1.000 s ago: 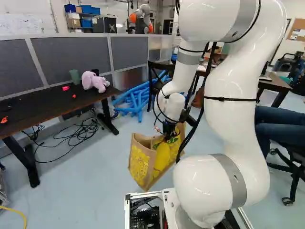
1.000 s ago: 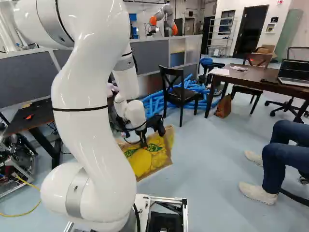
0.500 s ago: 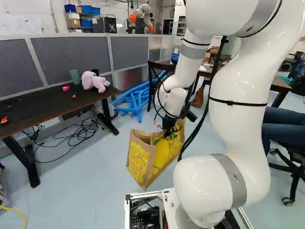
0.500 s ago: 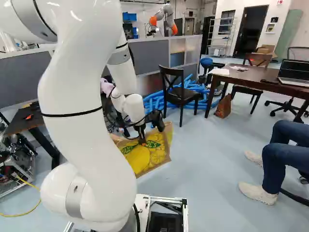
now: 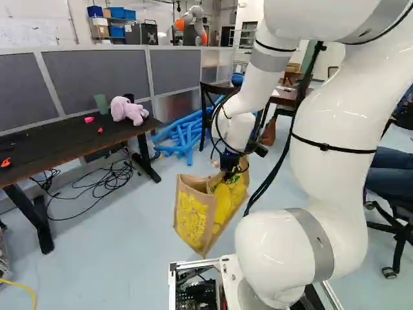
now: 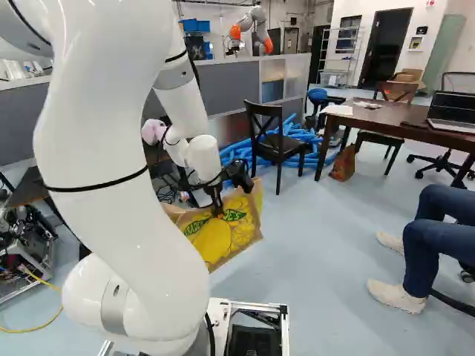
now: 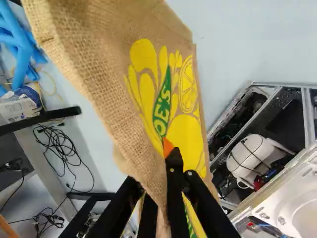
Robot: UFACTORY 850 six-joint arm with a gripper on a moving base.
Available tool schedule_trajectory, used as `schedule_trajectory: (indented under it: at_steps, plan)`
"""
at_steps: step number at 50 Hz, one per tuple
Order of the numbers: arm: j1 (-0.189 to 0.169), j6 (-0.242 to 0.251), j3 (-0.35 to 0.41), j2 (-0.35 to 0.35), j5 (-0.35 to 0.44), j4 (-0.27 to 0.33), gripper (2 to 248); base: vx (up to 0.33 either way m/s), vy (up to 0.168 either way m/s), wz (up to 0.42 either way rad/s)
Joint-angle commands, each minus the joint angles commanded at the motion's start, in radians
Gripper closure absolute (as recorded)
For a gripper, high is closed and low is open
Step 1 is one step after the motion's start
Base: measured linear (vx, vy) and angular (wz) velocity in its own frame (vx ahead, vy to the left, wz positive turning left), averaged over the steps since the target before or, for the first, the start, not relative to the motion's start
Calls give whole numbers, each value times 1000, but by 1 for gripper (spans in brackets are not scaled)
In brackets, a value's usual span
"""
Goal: Pick up the bag on the ground and place it on the table
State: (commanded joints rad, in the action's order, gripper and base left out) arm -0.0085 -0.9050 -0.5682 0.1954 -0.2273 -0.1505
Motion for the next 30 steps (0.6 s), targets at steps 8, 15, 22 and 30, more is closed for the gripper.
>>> schedule_trajectory:
  at_steps: [8, 15, 22, 30]
  plan:
    - [0, 0, -6, -25, -30, 26, 228, 0, 0, 0]
    - [0, 0, -17, -42, -59, 44, 228, 0, 0, 0]
    - [1, 0, -32, -55, -90, 61, 228, 0, 0, 0]
    - [1, 0, -50, -70, -127, 78, 228, 0, 0, 0]
